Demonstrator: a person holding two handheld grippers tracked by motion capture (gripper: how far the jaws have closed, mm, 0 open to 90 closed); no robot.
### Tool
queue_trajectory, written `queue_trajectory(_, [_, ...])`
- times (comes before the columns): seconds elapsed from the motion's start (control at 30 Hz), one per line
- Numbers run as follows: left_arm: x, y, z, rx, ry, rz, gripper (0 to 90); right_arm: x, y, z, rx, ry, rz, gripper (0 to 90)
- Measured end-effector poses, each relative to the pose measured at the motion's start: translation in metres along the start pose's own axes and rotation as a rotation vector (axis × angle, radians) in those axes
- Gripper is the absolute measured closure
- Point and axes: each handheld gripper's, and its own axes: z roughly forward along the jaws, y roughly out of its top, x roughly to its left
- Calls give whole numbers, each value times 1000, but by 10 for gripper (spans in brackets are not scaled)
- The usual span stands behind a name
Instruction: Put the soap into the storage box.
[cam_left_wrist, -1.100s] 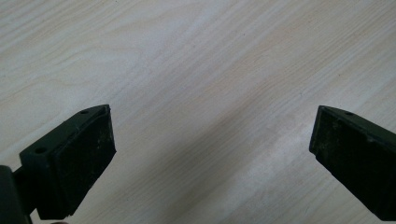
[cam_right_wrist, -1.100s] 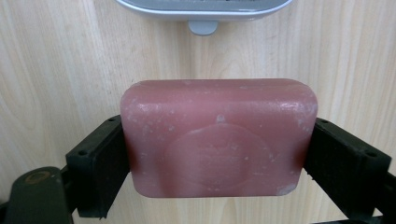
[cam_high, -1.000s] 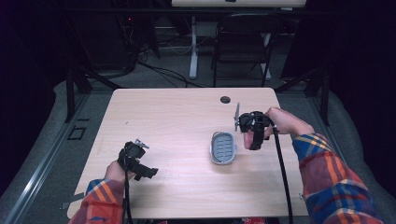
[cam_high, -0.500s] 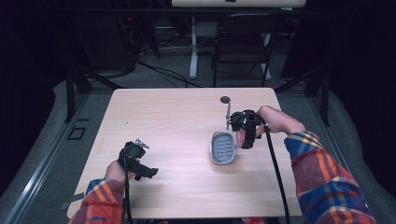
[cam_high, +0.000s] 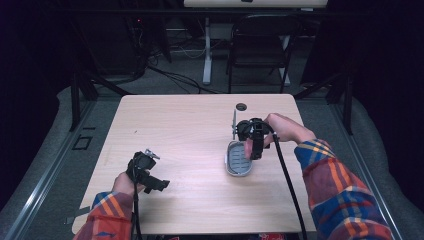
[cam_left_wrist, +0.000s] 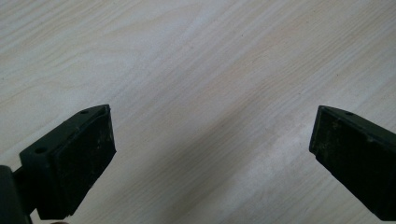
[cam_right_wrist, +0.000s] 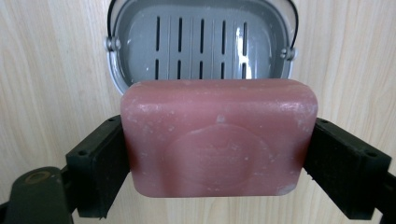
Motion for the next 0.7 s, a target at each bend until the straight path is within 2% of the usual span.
queue_trajectory(0.2, [0, 0, 0, 2, 1, 2, 3, 0, 14, 3, 8, 2, -18, 130])
queue_trajectory(0.33, [0, 0, 1, 5, 3, 4, 4, -1, 21, 8, 2, 11, -13, 130])
queue_trajectory(0.5, [0, 0, 1, 6, 2, 4, 4, -2, 30, 14, 23, 14, -18, 130])
queue_trajectory(0.7, [0, 0, 1, 7, 2, 4, 5, -3, 36, 22, 32, 24, 1, 129])
